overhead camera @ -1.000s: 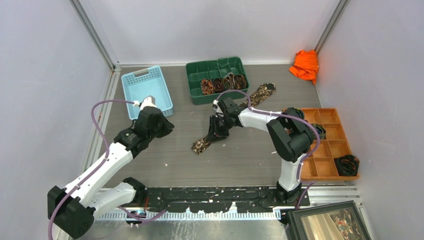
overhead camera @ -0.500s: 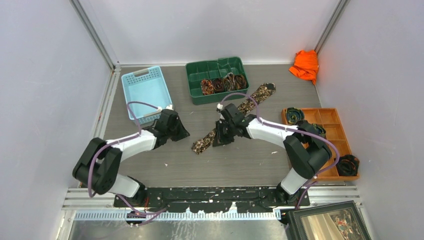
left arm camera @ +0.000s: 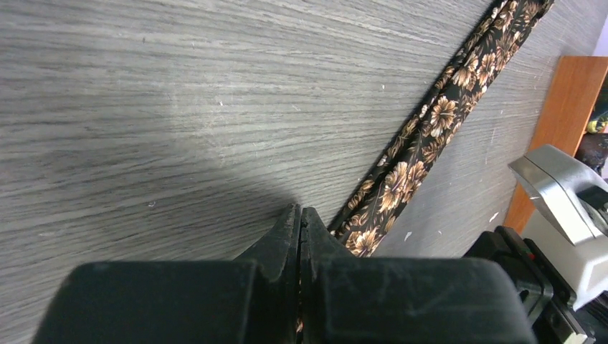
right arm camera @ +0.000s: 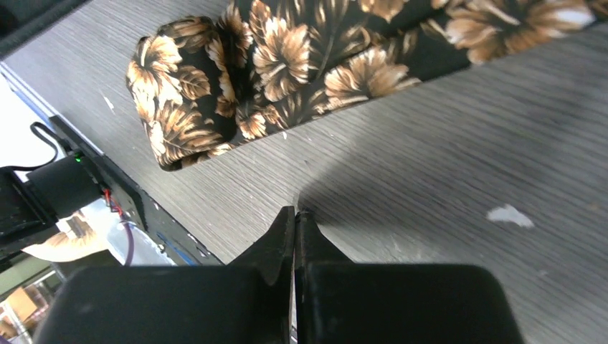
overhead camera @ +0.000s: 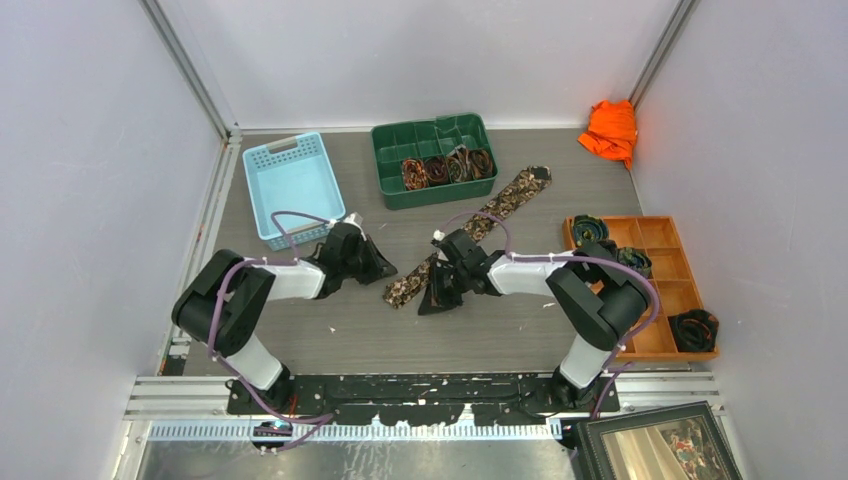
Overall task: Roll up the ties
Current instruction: Roll the tie at the center of the board.
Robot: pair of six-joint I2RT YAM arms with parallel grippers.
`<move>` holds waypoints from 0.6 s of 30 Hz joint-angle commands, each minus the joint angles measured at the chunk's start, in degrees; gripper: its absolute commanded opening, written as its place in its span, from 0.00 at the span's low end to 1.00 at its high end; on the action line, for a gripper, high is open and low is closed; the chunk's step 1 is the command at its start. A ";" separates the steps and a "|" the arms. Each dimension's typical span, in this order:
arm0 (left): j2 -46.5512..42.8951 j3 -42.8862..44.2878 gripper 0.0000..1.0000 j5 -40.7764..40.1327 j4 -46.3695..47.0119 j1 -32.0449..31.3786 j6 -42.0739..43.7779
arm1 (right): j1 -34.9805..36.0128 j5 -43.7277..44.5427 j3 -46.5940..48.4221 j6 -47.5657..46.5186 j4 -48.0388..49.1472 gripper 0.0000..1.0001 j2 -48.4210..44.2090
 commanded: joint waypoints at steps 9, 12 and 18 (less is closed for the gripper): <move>-3.00 -6.67 0.00 -1.58 0.39 -3.53 -1.90 | 0.40 -0.82 7.05 1.87 6.69 0.01 6.88; -2.03 -7.43 0.00 -1.72 2.28 -5.06 -3.27 | 0.41 -1.34 8.46 2.28 6.97 0.01 8.22; -0.27 -7.08 0.00 -2.15 3.11 -5.32 -3.61 | 0.39 -1.56 8.82 2.35 6.80 0.01 8.58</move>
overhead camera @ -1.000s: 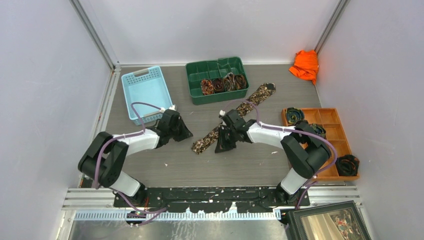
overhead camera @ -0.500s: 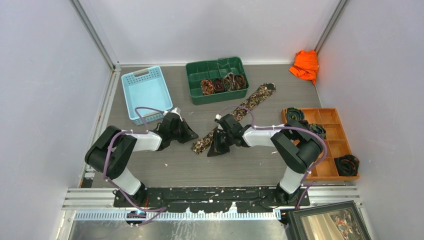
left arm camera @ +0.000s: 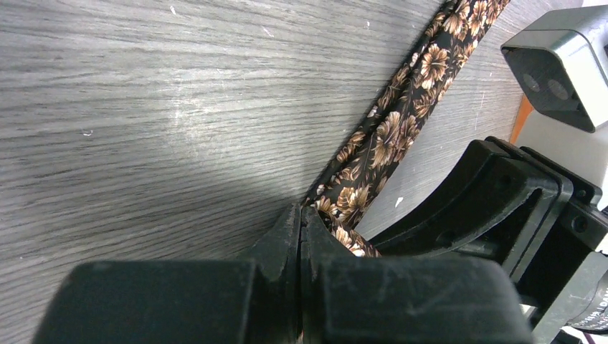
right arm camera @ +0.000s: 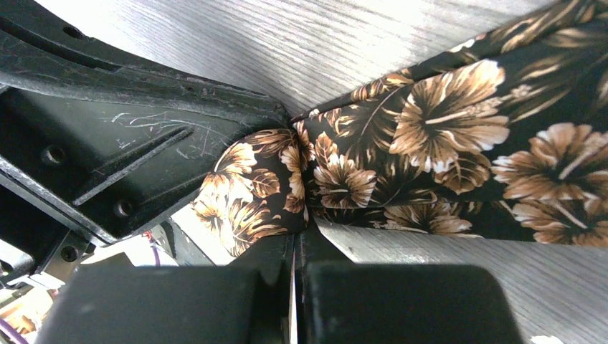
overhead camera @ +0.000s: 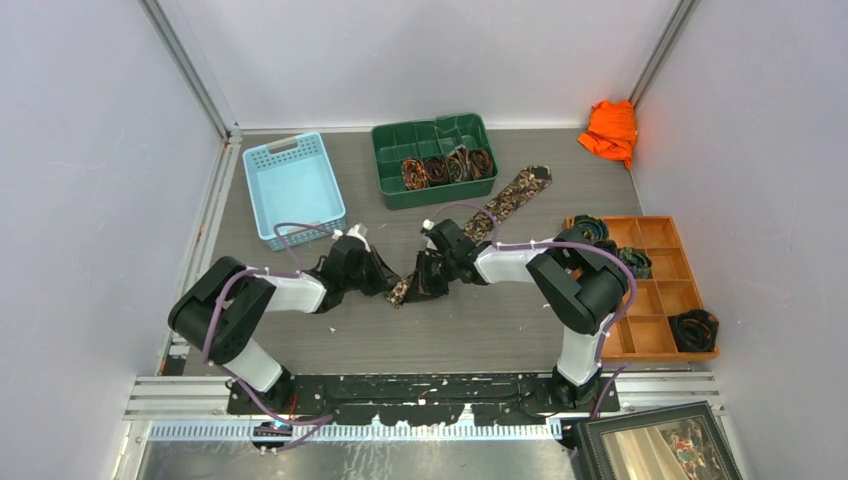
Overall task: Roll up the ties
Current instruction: Roll the tie at the center of the board.
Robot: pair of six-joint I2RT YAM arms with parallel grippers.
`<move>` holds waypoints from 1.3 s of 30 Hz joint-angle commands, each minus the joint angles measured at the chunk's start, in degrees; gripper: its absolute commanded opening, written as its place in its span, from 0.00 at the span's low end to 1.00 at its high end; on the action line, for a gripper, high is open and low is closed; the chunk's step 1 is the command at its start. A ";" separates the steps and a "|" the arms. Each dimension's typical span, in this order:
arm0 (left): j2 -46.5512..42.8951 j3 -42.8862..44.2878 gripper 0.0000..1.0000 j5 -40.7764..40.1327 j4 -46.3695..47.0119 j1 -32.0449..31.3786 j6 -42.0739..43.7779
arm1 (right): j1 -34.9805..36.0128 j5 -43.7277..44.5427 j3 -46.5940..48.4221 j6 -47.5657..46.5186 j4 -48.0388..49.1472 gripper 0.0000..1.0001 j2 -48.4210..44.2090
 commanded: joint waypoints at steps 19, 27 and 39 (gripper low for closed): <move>-24.72 16.73 0.00 -35.96 -48.90 -0.60 10.61 | 0.56 16.59 1.76 -15.53 -19.69 0.58 -26.81; -46.73 22.71 0.00 -43.38 -63.90 -1.07 11.40 | 0.48 13.40 2.74 -17.77 -21.14 1.00 -36.38; -66.61 30.57 0.00 -50.44 -83.62 -1.06 6.98 | 13.56 36.29 20.56 -24.81 -36.68 0.77 -21.91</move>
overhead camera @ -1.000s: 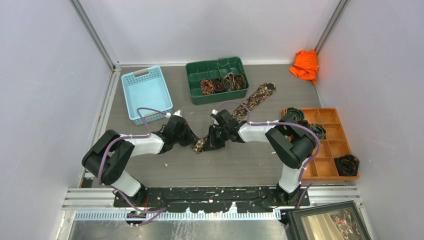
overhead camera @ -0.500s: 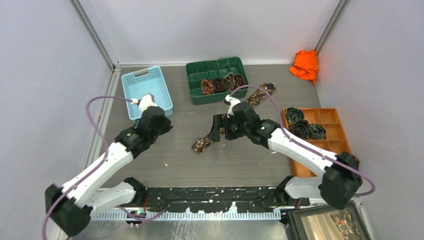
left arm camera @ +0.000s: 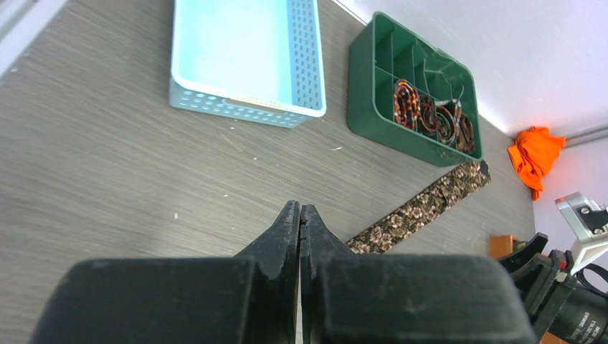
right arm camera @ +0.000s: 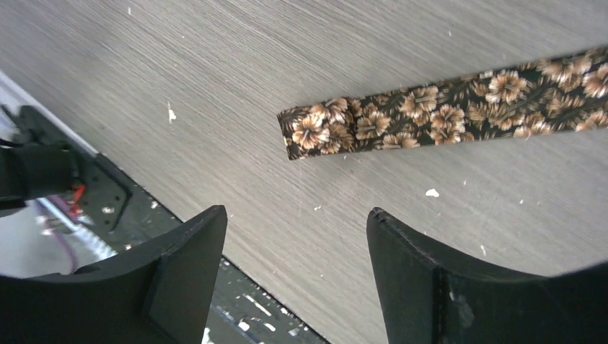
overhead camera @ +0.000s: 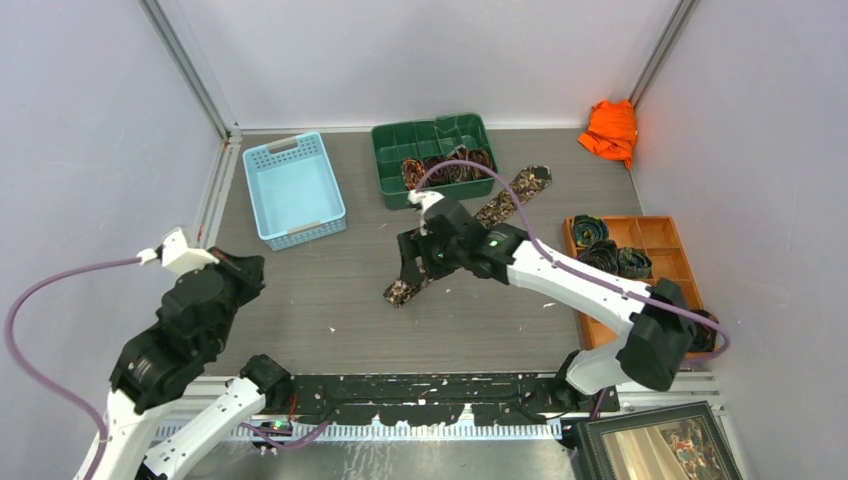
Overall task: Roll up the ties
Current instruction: Roll the tie at the center of the board.
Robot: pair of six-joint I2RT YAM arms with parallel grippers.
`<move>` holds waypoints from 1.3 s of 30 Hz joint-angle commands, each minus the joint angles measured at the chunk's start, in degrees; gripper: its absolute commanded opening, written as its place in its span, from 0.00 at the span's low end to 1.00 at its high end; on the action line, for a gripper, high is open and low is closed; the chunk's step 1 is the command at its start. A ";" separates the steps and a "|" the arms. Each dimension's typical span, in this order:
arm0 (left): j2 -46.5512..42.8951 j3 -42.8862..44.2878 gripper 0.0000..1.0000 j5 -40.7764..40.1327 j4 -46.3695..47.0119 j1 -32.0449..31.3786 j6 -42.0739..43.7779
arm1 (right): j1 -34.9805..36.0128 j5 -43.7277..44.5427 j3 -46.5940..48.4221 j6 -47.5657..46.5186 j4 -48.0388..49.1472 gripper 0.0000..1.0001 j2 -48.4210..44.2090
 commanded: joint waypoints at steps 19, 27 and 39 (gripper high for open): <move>-6.75 0.17 0.00 -11.66 -14.29 -0.22 -4.56 | 20.37 32.67 21.76 -11.31 -9.39 0.74 29.63; -6.65 -0.44 0.00 -12.05 -14.64 -0.22 -5.08 | 20.35 28.80 23.68 -13.09 -7.36 0.68 33.68; -6.79 -0.51 0.00 -11.47 -14.76 -0.19 -4.96 | 17.48 30.56 22.92 -14.20 -6.24 0.69 37.93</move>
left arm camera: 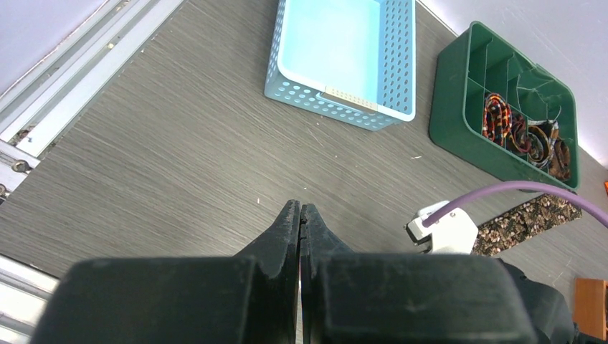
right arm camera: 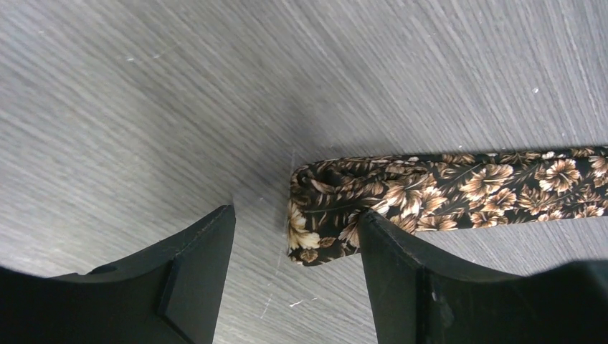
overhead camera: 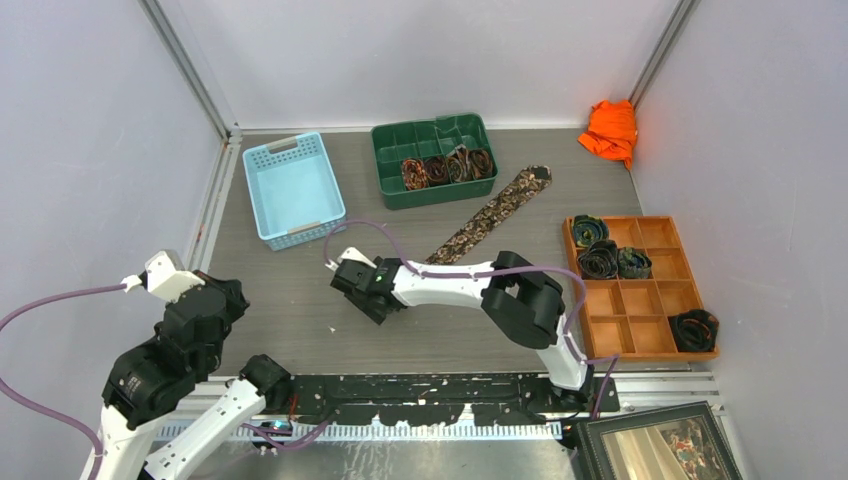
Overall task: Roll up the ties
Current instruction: Roll the tie at the center of the board.
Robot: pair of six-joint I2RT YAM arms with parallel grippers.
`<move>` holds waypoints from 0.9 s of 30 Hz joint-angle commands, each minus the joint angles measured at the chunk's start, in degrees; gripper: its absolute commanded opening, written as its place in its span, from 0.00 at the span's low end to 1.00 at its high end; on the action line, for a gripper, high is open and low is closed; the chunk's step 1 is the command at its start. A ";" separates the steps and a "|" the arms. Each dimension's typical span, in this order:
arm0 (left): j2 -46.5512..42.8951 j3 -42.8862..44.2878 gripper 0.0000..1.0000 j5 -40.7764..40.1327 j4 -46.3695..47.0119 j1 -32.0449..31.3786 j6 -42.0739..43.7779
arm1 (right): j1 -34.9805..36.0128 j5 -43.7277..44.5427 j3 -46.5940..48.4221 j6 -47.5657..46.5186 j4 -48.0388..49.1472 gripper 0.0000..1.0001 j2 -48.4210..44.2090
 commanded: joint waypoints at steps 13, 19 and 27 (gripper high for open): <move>-0.50 -0.29 0.00 -1.00 1.78 -0.21 0.40 | -6.26 -3.62 -1.06 0.44 1.77 0.45 1.21; 0.01 -0.65 0.00 -0.18 3.17 -0.17 1.47 | -7.49 -6.08 -1.12 2.64 2.52 0.31 -0.14; 4.70 -1.07 0.00 2.19 8.33 -0.21 2.91 | -8.80 -31.56 0.87 12.52 6.61 0.29 -6.11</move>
